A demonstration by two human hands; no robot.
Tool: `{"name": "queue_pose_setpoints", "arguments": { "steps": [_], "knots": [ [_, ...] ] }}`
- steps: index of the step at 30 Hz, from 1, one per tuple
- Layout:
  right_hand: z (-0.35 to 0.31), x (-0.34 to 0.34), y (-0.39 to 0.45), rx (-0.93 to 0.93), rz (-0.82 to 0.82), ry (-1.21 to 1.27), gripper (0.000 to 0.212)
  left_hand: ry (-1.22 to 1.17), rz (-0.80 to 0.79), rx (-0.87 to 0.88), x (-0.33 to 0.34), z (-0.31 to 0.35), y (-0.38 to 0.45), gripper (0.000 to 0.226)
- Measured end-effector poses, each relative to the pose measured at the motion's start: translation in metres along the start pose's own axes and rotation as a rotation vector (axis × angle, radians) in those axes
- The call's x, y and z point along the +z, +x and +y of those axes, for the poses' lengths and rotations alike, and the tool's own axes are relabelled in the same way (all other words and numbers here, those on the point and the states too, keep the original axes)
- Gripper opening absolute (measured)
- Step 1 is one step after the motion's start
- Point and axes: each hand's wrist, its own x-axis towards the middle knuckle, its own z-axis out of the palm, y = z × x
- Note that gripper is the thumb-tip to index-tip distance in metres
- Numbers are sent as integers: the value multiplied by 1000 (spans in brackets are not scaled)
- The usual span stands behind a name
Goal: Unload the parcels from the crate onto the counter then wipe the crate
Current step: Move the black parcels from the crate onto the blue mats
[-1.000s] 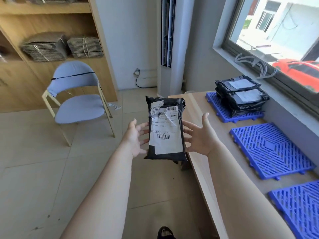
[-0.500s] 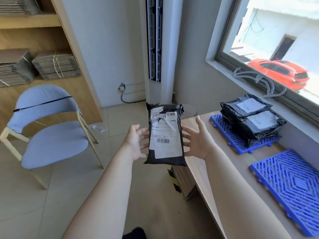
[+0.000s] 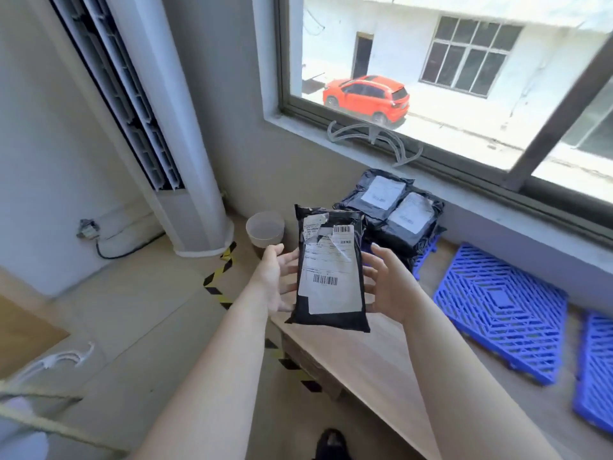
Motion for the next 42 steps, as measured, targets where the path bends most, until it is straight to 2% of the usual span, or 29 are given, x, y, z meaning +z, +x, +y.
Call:
{"name": "queue_pose_setpoints", "arguments": {
  "steps": [7, 10, 12, 19, 23, 31, 33, 34, 36, 37, 39, 41, 42],
  "knots": [
    [-62, -72, 38, -62, 85, 107, 46, 96, -82, -26, 97, 55, 78, 62],
    [-89, -101, 56, -75, 95, 151, 47, 159, -113, -57, 137, 81, 108, 61],
    [-103, -117, 73, -66, 164, 189, 48, 218, -137, -79, 162, 96, 128, 59],
    [-142, -166, 130, -100, 384, 275, 75, 329, -228, -190, 236, 140, 223, 61],
    [-156, -183, 160, -72, 484, 332, 84, 426, -291, -280, 269, 151, 270, 63],
    [-159, -191, 206, -33, 623, 388, 83, 577, -398, -356, 286, 156, 332, 54],
    [-158, -188, 211, -25, 677, 266, 69, 658, -428, -251, 286, 153, 333, 45],
    [-158, -183, 213, -35, 740, 130, 58, 731, -422, -113, 286, 148, 333, 41],
    [-154, -177, 220, -55, 892, -393, 59, 982, -401, 310, 284, 134, 333, 43],
    [-150, -172, 226, -49, 918, -685, 63, 1157, -408, 525, 282, 125, 331, 49],
    [-139, -160, 241, 5, 863, -1101, 63, 1576, -445, 825, 276, 108, 329, 63],
    [-126, -149, 253, 84, 799, -1230, 59, 1912, -445, 910, 268, 92, 336, 67],
    [-119, -147, 258, 108, 801, -1246, 58, 1989, -437, 901, 263, 86, 341, 64]
  ]
}}
